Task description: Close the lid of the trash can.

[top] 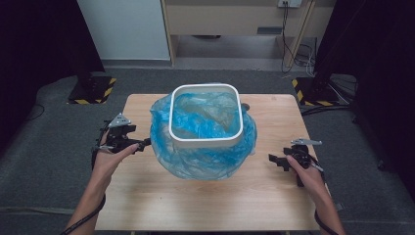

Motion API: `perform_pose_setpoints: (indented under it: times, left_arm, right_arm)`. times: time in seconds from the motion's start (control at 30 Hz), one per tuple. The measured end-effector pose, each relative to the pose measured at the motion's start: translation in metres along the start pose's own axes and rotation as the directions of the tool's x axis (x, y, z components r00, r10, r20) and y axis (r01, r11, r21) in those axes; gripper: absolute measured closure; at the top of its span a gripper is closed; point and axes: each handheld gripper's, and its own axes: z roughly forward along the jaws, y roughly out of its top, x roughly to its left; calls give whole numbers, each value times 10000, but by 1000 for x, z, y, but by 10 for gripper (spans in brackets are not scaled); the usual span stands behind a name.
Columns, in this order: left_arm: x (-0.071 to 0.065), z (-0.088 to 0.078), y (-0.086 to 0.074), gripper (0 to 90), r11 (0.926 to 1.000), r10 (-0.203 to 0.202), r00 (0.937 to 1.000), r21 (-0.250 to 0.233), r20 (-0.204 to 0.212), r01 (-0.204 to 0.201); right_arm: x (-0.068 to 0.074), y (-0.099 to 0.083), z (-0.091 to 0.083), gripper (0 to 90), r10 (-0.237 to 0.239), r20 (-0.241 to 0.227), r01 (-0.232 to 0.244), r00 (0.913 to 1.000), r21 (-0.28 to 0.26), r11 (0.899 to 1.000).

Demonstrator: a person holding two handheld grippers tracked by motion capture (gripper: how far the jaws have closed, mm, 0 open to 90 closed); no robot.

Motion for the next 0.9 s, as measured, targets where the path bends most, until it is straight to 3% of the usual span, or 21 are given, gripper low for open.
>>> perform_pose_setpoints:
  times: [0.47, 0.9]
  left_arm:
    - [3, 19, -18, 45, 9994, -62, 9998, 353, -210, 69]
    - [0, 38, -38, 36, 9951, 26, 9988, 990, -493, 23]
  right_arm:
    - [0, 0, 0, 103, 7, -8, -7, 10000, -7, 10000]
    - [0, -1, -1, 103, -9, -1, 9, 10000, 7, 10000]
